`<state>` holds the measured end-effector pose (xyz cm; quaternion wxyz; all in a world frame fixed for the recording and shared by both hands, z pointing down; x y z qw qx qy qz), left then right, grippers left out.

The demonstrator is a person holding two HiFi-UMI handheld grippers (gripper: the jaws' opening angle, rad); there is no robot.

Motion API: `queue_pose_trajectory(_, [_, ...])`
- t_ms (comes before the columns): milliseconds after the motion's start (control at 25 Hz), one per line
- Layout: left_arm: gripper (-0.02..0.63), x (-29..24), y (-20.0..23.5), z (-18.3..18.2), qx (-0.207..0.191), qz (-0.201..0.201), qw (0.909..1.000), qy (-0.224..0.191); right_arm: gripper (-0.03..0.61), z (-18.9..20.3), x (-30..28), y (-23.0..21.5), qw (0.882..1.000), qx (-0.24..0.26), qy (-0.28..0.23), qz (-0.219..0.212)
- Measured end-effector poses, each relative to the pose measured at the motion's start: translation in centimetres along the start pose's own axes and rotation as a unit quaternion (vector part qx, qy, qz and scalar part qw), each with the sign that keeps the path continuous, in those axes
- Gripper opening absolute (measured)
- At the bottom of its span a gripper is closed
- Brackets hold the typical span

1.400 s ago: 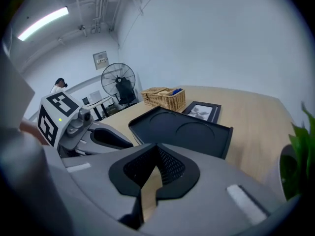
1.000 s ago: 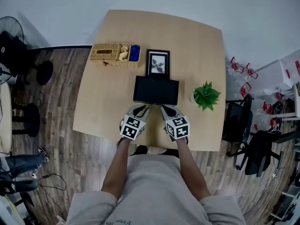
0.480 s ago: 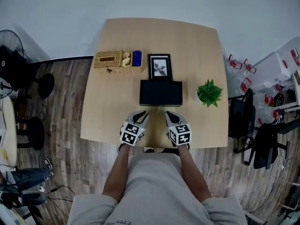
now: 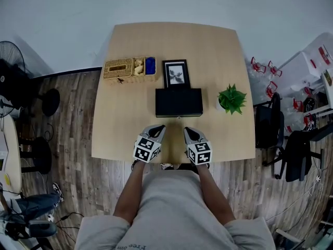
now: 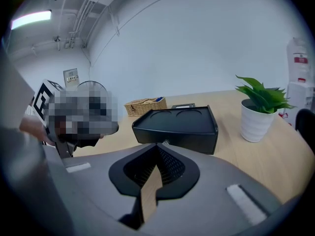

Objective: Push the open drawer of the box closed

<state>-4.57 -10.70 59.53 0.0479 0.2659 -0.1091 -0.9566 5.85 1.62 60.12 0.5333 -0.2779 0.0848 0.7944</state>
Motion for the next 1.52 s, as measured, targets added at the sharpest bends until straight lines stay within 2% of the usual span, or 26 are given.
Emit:
queue_pose_trajectory(640, [0.052,0.0,0.0,0.6,0.027,0.007,0.9996,-0.002,0.002,-0.1,0.5,-1.0,1.0,-0.005,-0.003,0.02])
queue_pose_trajectory(1520, [0.052,-0.2,-0.1,1.0,0.027,0.017,0.9995,0.003,0.002,-0.1,0.8,-1.5,0.999,-0.015,-0.004,0.033])
Point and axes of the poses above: the fingertips, and each gripper's own axes: x backward along the fingers, y to its left, z out of its underside, the point moved 5 cm from there along x, backward along the fingers, and after that the axes turned 7 degrees about z, right-handed, at the moved point
